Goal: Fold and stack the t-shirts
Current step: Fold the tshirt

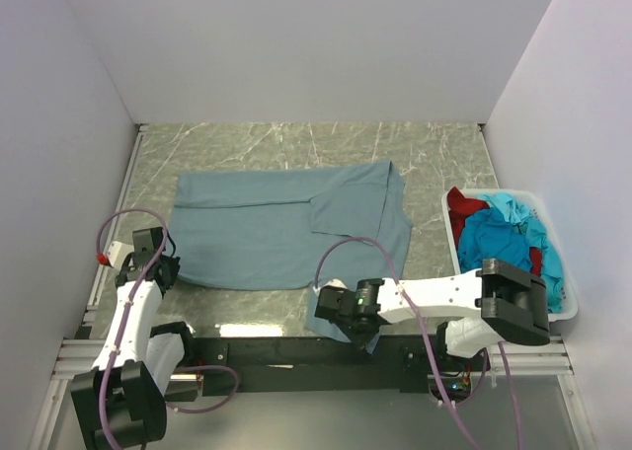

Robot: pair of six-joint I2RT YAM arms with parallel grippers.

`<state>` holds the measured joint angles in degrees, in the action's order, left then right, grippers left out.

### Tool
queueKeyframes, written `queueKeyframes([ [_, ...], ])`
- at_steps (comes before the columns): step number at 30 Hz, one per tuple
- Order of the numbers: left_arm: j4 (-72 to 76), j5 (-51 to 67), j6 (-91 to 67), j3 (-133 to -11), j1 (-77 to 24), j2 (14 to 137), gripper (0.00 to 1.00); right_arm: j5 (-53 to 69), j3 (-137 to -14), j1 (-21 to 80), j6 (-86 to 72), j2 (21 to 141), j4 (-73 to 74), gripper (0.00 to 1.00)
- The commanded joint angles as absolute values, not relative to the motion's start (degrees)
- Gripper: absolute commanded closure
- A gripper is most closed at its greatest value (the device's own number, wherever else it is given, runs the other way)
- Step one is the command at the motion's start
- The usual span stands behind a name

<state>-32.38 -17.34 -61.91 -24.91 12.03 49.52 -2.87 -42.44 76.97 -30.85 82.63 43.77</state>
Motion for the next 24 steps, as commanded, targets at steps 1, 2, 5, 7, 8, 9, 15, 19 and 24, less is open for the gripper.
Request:
queueKeyframes([
  [1,-30.85,-16.79,-60.56,-25.66,12.3,47.38,0.99,-12.21,-43.5,71.92,-30.94,81.05,42.71,0.9],
  [2,-30.76,-16.53,-60.12,-25.84,12.3,47.11,0.99,-12.22,-44.38,70.33,-30.85,80.25,42.54,0.91],
  [5,-30.24,-16.35,-59.59,-26.19,12.22,46.58,0.99,-12.66,-46.13,64.46,-30.24,77.09,41.4,0.93],
  [7,-29.8,-16.17,-59.41,-26.63,12.22,46.67,0.99,-14.06,-47.37,61.71,-28.83,75.42,40.78,0.93],
  [8,-29.88,-16.17,-59.59,-27.24,12.22,46.76,0.99,-15.02,-48.77,59.61,-28.22,74.98,40.61,0.93],
  [9,-29.88,-16.17,-59.76,-27.42,12.22,46.76,0.99,-16.94,-49.56,58.46,-27.52,74.8,40.26,0.93],
  [15,-27.51,-15.29,-60.03,-30.14,12.22,49.82,0.99,-18.45,-56.59,51.43,-24.0,76.02,38.06,0.94],
  [19,-26.46,-14.85,-60.29,-32.34,12.22,52.99,0.99,-19.95,-61.34,47.38,-22.33,79.01,37.97,0.94],
  [24,-24.27,-14.15,-61.17,-34.98,12.22,57.21,0.99,-19.6,-66.7,42.19,-22.06,80.77,36.31,0.94],
])
